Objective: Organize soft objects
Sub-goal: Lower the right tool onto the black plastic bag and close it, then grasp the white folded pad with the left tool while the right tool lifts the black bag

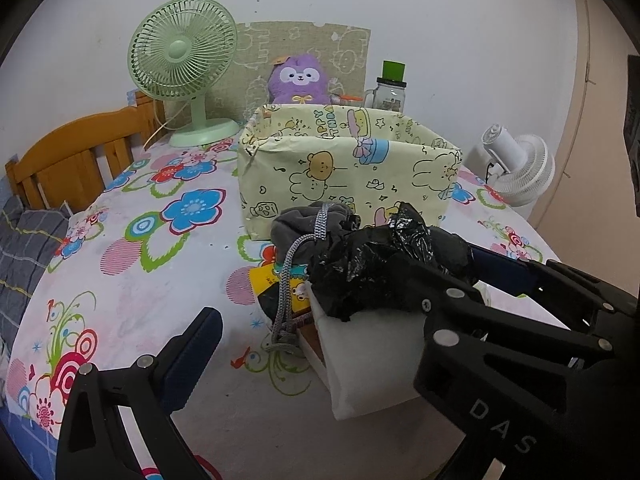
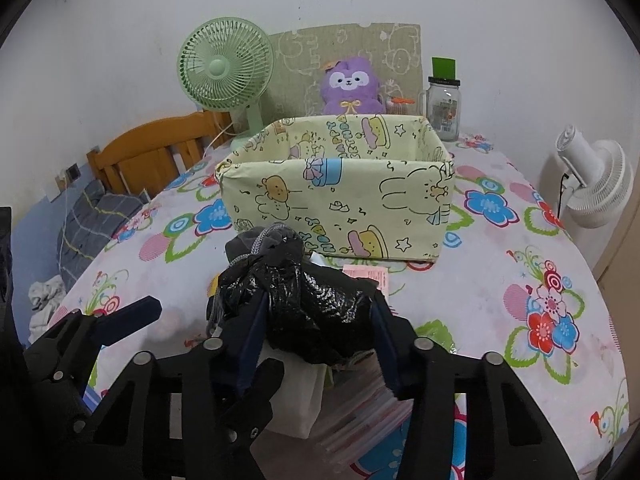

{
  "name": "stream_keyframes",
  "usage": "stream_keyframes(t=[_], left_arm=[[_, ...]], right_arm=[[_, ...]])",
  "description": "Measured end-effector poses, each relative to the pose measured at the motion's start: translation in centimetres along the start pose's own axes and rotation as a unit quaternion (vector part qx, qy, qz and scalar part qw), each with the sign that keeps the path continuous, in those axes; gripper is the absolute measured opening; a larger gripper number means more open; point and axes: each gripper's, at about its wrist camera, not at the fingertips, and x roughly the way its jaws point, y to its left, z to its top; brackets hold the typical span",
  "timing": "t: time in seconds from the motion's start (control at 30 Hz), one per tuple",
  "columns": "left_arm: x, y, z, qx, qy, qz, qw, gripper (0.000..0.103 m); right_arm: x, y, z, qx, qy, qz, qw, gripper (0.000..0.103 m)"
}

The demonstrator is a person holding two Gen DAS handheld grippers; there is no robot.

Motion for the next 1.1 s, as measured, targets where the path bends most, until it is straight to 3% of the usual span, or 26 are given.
stream_keyframes(t=[0.43,0.8,0.9,1.0,1.1], left_arm=[[0.0,-1.2,0.8,0.0,-0.007,-0.008,0.9999,0.102],[1.2,-3.2,0.7,0.017,0.007,-0.003,0.9998,0.101],[2.0,-3.5,0.5,0.022,0.022,0.001,0.9995,0.091],[2.5,-3.4,0.4,0.015,0.034,0.012,0.9992,0.076],[2.5,-3.3,0.4,0.015,0.033,0.014,0.9992,0.07]], right_arm=[[-2.4,-2.4,0.7,0.025,-0.044,-0.032,0.998,0.047],[-2.1,-4.6,0.0,0.05,-0.036,-0.053,0.997,0.047],[-2.0,-4.9,-0.1,0.054,-0.034,-0.053,0.997,0.047],[-1.8,-5.2,-0.2,0.058,-0.031,-0.052,0.996,0.047],[-1.7,-5.2,-0.3,0.06,-0.029,-0.05,0.997,0.047]])
